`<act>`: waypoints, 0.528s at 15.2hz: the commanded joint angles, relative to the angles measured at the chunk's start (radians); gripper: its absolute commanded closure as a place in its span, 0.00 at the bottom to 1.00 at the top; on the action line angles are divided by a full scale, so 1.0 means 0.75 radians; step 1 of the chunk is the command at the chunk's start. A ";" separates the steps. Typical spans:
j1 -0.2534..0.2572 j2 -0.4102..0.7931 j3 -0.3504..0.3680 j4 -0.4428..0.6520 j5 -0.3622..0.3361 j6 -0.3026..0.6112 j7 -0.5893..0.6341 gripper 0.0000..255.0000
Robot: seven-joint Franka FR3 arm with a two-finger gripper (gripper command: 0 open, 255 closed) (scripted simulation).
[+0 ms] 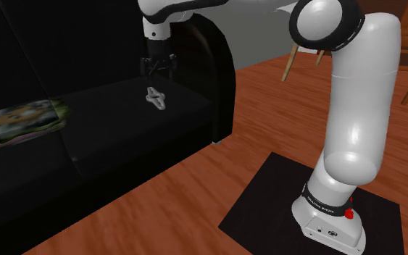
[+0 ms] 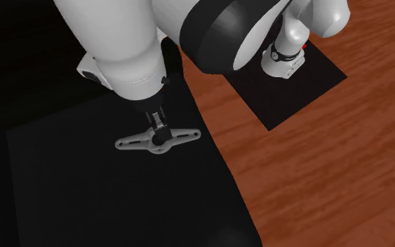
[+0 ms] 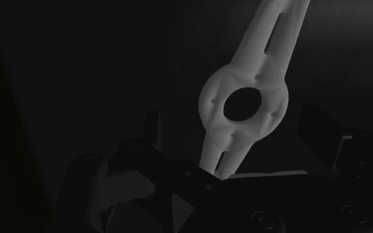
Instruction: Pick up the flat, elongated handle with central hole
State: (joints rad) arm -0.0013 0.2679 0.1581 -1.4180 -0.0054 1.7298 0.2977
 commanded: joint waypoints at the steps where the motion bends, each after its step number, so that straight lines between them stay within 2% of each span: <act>1: 0.016 0.146 -0.002 0.188 -0.025 -0.046 0.016 0.00; 4: 0.050 0.395 -0.010 0.552 -0.060 -0.166 0.032 0.00; 5: 0.053 0.413 -0.012 0.580 -0.061 -0.177 0.032 0.00; 8: 0.047 0.388 -0.012 0.484 -0.058 -0.106 0.032 0.00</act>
State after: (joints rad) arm 0.0349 0.5556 0.1498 -1.0497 -0.0487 1.6411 0.3223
